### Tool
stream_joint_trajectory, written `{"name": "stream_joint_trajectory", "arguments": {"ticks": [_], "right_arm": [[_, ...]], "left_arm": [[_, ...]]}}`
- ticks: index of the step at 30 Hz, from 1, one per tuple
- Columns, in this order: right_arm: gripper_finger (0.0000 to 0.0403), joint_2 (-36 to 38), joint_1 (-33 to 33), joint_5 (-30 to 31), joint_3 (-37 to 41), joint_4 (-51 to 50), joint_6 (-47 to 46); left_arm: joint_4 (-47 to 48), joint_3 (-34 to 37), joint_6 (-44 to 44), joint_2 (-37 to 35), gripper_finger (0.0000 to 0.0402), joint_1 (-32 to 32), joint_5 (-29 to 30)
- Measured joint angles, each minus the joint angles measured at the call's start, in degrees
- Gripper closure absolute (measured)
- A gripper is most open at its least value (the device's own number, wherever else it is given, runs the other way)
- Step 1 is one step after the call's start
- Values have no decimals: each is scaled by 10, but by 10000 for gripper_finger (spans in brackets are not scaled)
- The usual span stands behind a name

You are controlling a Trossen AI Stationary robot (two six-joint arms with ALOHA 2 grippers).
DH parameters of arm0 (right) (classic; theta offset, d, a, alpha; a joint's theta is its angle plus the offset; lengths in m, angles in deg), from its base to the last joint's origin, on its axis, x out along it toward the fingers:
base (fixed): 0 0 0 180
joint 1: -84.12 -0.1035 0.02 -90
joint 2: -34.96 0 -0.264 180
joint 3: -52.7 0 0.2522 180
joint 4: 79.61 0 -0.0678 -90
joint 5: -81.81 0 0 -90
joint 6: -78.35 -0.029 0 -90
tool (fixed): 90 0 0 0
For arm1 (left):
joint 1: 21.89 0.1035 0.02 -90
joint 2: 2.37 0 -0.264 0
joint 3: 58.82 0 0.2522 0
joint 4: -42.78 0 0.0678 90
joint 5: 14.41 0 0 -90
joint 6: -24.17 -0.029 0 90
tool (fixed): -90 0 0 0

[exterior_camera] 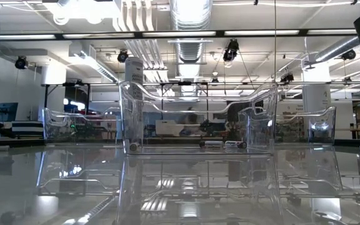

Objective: Sort batteries
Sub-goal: Put the silver battery into the middle transparent bin

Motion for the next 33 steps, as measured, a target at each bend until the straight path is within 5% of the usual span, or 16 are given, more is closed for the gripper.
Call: {"name": "stream_joint_trajectory", "arguments": {"ticks": [7,16,25,33], "right_arm": [[355,33,48,20,-56,-56,73],[357,48,196,83,-188,-116,296],[358,-44,387,57,-294,-116,549],[356,-152,442,-15,-360,-171,622]], "left_arm": [[3,0,1,0,326,0,0],[6,0,0,0,326,3,0],[31,0,-4,0,326,4,1],[151,0,86,0,326,3,21]]}}
